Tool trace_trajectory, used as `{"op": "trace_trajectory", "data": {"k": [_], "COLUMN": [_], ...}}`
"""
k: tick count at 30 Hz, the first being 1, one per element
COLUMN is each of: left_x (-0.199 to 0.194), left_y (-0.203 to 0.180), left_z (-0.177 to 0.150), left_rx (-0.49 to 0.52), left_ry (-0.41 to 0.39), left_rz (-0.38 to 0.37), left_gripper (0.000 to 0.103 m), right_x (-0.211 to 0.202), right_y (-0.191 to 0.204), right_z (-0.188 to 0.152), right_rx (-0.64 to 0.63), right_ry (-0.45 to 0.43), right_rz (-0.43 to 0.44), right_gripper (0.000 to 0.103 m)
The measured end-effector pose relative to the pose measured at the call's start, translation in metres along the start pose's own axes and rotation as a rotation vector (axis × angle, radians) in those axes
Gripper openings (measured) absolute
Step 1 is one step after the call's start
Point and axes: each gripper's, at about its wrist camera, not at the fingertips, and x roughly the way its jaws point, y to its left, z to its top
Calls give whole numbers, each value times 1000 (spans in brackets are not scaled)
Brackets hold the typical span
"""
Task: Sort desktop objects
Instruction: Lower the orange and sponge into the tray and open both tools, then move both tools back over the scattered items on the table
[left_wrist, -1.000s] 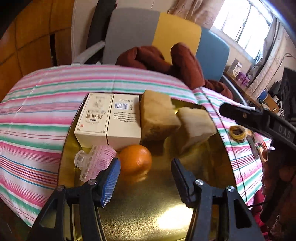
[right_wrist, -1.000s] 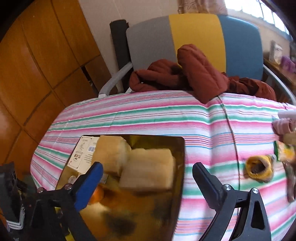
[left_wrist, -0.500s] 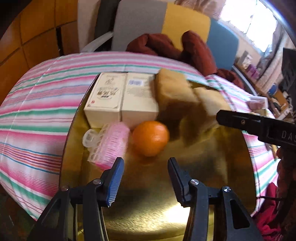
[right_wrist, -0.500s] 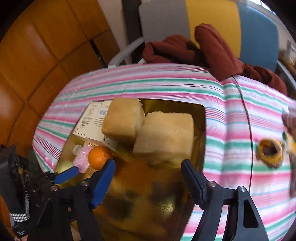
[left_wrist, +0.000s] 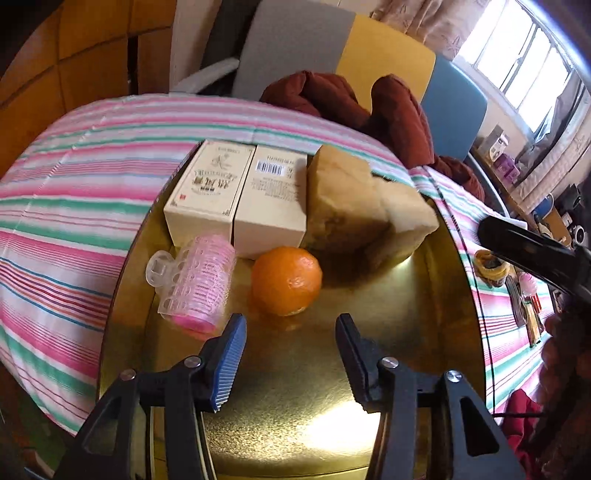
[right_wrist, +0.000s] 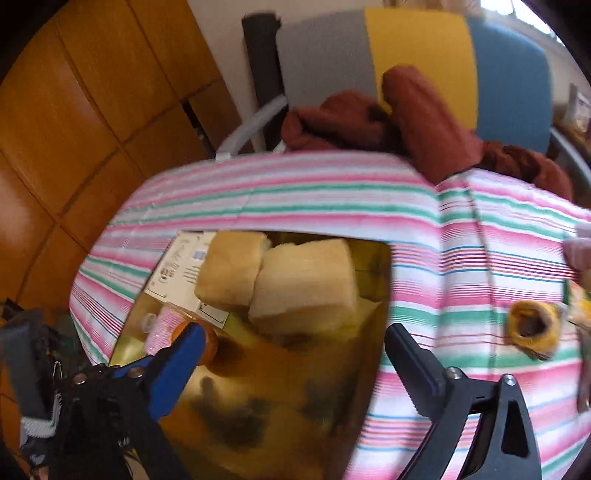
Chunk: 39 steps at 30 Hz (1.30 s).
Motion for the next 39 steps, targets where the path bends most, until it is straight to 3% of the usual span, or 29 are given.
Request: {"op": "trace_trajectory", "data": {"k": [3, 8, 12, 15, 19, 22, 25, 27, 28, 30, 31, 33, 36, 39], "left_x": [-13, -26, -20, -25, -32, -30, -24, -17, -14, -13, -12, -12, -5, 6], "left_y": [-14, -48, -86, -111, -142, -162, -178, -189, -195, -206, -209, -216, -231, -243], "left_z": [-3, -5, -7, -12, -17, -22, -24, -22, -20, -19, -18, -19, -19, -18], "left_rx": [29, 96, 170, 227, 285, 328, 349, 357, 362, 366, 368, 375, 422, 441], "left_ry": [-57, -99, -64, -70, -77, -70, -46, -24, -12, -8, -5, 0, 12, 48], "left_rz": [3, -93, -143, -157, -229, -247, -263, -264, -264, -280, -287, -306, -294, -295], "left_gripper": [51, 58, 58, 58, 58, 58, 58, 58, 58, 58, 58, 58, 58, 58], "right_x": [-30, -64, -81, -87, -102, -131, -168, -175, -168, -142, -134, -131, -142, -145], "right_y": [-14, -50, -98, -134, -178, -186, -176, -179, -189, -219, -231, -249, -263, -283], "right_z": [-10, -33, -56, -74, -94, -99, -105, -112, -113, -123, -129, -138, -129, -110], "right_rx": [25, 100, 226, 323, 458, 421, 262, 222, 269, 410, 460, 501, 459, 429], "right_ry": [-60, -85, -37, 5, 28, -66, -262, -335, -288, -117, -97, -57, -32, 53], "right_rz": [-9, -139, -113, -164, -220, -292, -392, -339, -295, -125, -94, -161, -252, -176], "right_gripper": [103, 103, 103, 103, 103, 103, 103, 103, 103, 102, 102, 102, 103, 103]}}
